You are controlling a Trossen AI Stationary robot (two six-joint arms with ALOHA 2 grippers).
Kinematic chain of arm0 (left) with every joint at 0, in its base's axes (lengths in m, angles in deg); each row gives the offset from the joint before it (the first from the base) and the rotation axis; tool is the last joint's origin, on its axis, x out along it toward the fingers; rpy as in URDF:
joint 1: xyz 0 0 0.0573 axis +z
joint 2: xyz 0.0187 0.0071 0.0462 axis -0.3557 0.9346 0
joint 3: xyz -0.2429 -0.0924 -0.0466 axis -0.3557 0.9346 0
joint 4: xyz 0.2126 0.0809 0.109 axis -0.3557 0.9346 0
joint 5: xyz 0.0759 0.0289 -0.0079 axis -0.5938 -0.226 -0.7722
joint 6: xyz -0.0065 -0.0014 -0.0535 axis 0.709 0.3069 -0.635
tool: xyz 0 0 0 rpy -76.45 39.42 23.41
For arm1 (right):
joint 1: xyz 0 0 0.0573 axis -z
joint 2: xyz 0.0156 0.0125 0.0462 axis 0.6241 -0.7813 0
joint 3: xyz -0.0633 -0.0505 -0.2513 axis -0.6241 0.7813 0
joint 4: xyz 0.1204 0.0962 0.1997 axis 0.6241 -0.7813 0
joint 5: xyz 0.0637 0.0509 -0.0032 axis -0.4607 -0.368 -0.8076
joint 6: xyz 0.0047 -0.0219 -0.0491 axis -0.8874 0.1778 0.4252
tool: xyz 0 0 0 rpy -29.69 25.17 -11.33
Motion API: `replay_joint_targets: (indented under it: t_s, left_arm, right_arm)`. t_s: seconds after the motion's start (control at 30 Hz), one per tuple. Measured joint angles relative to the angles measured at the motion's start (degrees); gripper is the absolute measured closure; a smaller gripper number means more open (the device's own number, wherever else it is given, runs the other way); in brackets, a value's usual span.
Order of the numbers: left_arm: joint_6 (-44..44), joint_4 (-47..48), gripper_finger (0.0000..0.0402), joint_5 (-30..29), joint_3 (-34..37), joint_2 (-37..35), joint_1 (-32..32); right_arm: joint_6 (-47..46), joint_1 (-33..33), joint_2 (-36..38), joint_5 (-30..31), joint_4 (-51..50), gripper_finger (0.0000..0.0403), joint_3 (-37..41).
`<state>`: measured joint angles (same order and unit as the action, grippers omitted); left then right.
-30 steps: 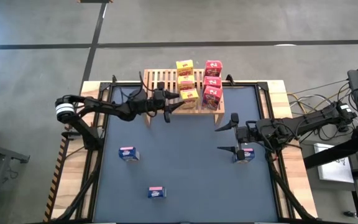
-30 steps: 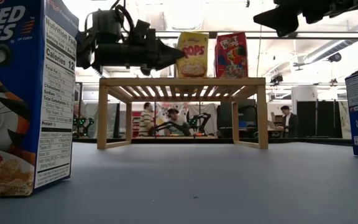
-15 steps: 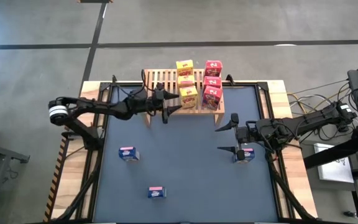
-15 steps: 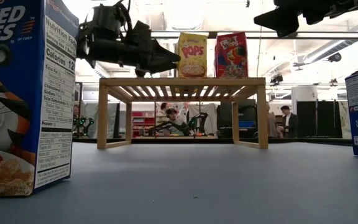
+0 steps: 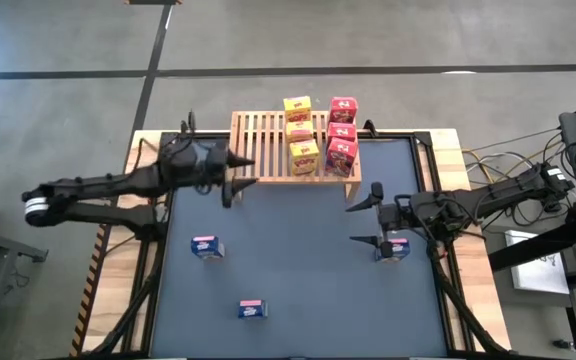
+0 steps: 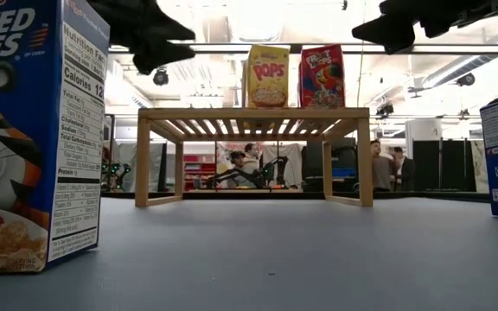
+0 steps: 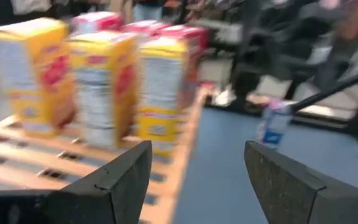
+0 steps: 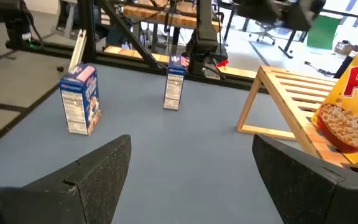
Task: Stack cereal on shelf
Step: Put the top right blue cereal box on the shelf
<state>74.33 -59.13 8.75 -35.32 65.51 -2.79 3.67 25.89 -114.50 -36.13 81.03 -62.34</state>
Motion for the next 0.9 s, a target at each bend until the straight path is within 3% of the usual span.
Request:
replay_joint_targets:
  t_s: [0.1, 0.3, 0.43, 0.7, 0.9]
  left_arm:
    - [0.0, -8.8, 0.0164, -3.8, 6.3, -1.8, -6.4]
    - [3.3, -35.5, 0.0176, -17.9, 20.5, -1.1, -19.2]
    - [4.9, -48.1, 0.0184, -19.9, 25.8, -0.2, -21.8]
    - [4.0, -49.8, 0.0193, -20.0, 26.4, 0.5, -21.8]
    - [0.8, -49.7, 0.0194, -19.7, 25.8, 3.4, -21.9]
  right_arm:
    - [0.6, 0.0, -0.6, 1.1, 0.0, 0.0077, 0.0]
    - [-3.2, 0.0, -1.7, 3.0, -1.6, 0.0077, 0.0]
    - [-7.0, 0.0, -3.3, 4.3, -2.8, 0.0077, 0.0]
    - [-13.1, 0.0, -8.0, 4.4, -3.7, 0.0077, -0.1]
    - [-17.9, -1.5, -6.0, 4.3, -17.5, 0.0077, -4.2]
